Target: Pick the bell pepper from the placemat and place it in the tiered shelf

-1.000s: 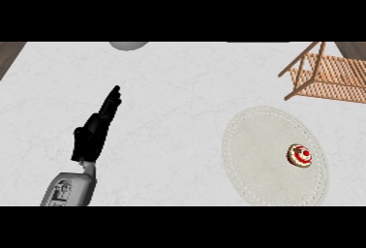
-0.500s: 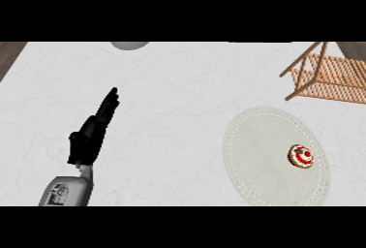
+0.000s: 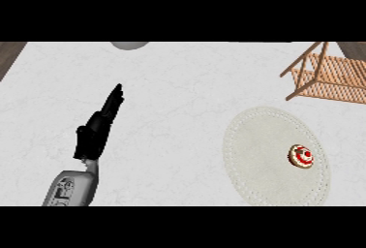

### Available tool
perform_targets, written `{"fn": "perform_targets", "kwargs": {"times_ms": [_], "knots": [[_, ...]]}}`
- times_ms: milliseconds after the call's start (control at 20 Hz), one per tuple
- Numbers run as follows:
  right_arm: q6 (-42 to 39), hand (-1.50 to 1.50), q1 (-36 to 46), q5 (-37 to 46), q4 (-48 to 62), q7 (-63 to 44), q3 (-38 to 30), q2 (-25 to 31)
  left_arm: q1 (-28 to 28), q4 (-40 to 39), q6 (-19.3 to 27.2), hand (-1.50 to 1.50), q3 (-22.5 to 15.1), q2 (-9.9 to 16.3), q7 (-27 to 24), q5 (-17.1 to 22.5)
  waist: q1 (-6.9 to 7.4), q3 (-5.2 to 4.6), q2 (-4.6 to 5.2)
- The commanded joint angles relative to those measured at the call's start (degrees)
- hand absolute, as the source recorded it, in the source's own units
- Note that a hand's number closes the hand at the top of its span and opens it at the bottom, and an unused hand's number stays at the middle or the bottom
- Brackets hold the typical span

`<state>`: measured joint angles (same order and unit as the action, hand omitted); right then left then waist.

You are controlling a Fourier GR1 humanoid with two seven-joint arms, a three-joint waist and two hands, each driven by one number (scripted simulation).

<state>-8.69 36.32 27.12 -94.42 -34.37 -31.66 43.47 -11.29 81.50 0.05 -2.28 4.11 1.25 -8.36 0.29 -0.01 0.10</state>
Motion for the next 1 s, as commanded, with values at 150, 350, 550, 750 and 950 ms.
{"fn": "perform_targets", "kwargs": {"times_ms": [150,350,550,750,950], "knots": [[9.19,1.5,2.76,5.08,11.71,9.88,4.65,-0.2,2.45,1.03,-0.61,0.0,-0.86,-0.31,-0.94,-0.49,0.45,0.0,0.06],[12.13,1.5,5.76,8.96,21.76,13.66,6.02,3.02,-1.28,-2.25,1.45,0.0,-0.14,-1.16,-1.01,-1.81,0.5,-0.01,0.22],[18.21,1.5,6.91,10.46,29.4,25.11,8.47,1.29,-0.01,-1.1,0.53,0.0,-0.84,-1.5,-0.39,-1.3,0.89,0.03,0.31],[20.93,1.5,12.06,12.17,36.47,22.94,8.47,2.11,-1.27,4.15,-0.23,0.0,-0.56,-0.67,4.84,-0.63,0.81,0.02,0.11],[24.42,1.5,12.03,0.36,36.04,29.25,0.77,-4.6,-0.22,0.25,-1.8,0.0,2.45,1.7,-0.58,1.01,0.65,0.06,0.18]]}}
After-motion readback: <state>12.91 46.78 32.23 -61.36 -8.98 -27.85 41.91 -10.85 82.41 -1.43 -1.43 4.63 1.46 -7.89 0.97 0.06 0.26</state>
